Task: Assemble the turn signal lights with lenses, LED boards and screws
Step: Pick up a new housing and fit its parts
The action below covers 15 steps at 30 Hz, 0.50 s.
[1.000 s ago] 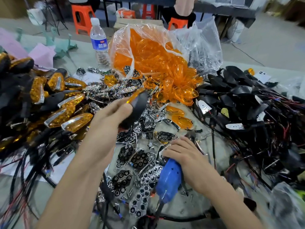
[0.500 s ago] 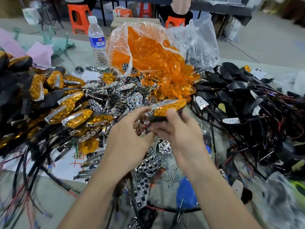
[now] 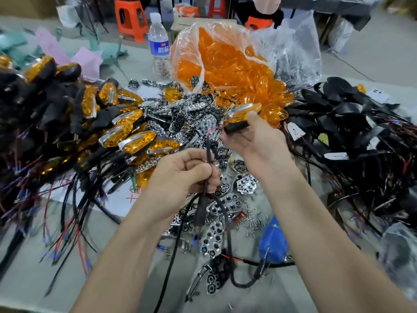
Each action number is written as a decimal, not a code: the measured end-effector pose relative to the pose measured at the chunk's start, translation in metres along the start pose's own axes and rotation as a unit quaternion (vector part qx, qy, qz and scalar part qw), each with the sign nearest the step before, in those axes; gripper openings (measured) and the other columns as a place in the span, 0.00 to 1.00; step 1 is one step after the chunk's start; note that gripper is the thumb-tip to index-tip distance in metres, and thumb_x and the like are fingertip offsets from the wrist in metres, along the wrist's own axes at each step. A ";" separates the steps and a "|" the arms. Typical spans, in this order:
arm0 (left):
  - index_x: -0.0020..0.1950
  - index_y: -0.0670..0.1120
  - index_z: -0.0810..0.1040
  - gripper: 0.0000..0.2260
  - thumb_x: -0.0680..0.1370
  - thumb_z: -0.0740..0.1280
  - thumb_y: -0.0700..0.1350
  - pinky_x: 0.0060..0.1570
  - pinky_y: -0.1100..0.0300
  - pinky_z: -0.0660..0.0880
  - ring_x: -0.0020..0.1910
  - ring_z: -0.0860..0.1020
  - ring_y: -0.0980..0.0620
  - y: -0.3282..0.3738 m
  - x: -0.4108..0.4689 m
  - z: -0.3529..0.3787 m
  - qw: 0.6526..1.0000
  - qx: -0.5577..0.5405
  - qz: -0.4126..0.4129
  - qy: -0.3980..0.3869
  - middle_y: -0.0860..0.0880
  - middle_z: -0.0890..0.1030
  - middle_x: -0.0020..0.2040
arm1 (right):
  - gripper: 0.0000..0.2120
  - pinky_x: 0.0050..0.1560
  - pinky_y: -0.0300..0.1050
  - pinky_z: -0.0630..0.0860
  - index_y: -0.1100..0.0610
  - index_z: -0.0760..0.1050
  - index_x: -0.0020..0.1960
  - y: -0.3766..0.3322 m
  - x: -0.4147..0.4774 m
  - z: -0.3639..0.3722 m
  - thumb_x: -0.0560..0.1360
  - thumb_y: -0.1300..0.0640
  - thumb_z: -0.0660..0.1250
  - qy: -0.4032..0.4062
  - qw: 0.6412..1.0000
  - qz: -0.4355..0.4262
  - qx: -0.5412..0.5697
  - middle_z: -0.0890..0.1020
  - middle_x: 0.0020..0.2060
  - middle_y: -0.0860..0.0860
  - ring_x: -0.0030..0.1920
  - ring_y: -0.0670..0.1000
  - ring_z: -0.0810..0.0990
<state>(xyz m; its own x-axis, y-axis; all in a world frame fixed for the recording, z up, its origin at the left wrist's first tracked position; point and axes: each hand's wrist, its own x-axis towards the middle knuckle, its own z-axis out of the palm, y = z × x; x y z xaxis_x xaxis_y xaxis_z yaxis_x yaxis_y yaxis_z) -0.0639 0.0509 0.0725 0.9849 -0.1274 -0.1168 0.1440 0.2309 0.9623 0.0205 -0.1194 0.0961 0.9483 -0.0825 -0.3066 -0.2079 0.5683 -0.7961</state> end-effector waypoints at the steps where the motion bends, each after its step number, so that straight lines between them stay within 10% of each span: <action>1: 0.53 0.44 0.82 0.09 0.79 0.68 0.31 0.40 0.59 0.82 0.37 0.84 0.50 0.001 0.000 0.002 0.999 0.023 0.013 0.028 0.45 0.85 0.38 | 0.10 0.42 0.53 0.85 0.64 0.75 0.59 0.003 -0.004 0.000 0.84 0.57 0.67 -0.024 0.998 0.015 -0.055 0.86 0.50 0.63 0.44 0.61 0.87; 10: 0.59 0.38 0.82 0.11 0.81 0.63 0.31 0.22 0.68 0.69 0.25 0.72 0.57 0.012 0.007 -0.004 0.976 -0.156 -0.113 0.105 0.45 0.79 0.35 | 0.10 0.43 0.49 0.85 0.47 0.83 0.47 0.036 -0.060 -0.001 0.82 0.45 0.66 -0.267 0.900 0.087 -0.333 0.87 0.44 0.49 0.43 0.56 0.87; 15: 0.57 0.49 0.87 0.16 0.81 0.65 0.32 0.23 0.67 0.65 0.26 0.68 0.55 0.017 0.005 -0.020 0.996 0.059 -0.031 0.051 0.47 0.77 0.32 | 0.17 0.43 0.50 0.83 0.58 0.80 0.51 0.053 -0.058 0.008 0.83 0.44 0.63 -0.209 0.949 0.103 -0.212 0.86 0.39 0.54 0.41 0.55 0.86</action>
<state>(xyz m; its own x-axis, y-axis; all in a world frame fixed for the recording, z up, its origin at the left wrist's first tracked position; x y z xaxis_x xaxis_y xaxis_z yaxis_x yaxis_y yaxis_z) -0.0550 0.0734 0.0834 0.9798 -0.0382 -0.1961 0.1992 0.1104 0.9737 -0.0436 -0.0777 0.0758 0.8707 0.3764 -0.3164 -0.3939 0.1489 -0.9070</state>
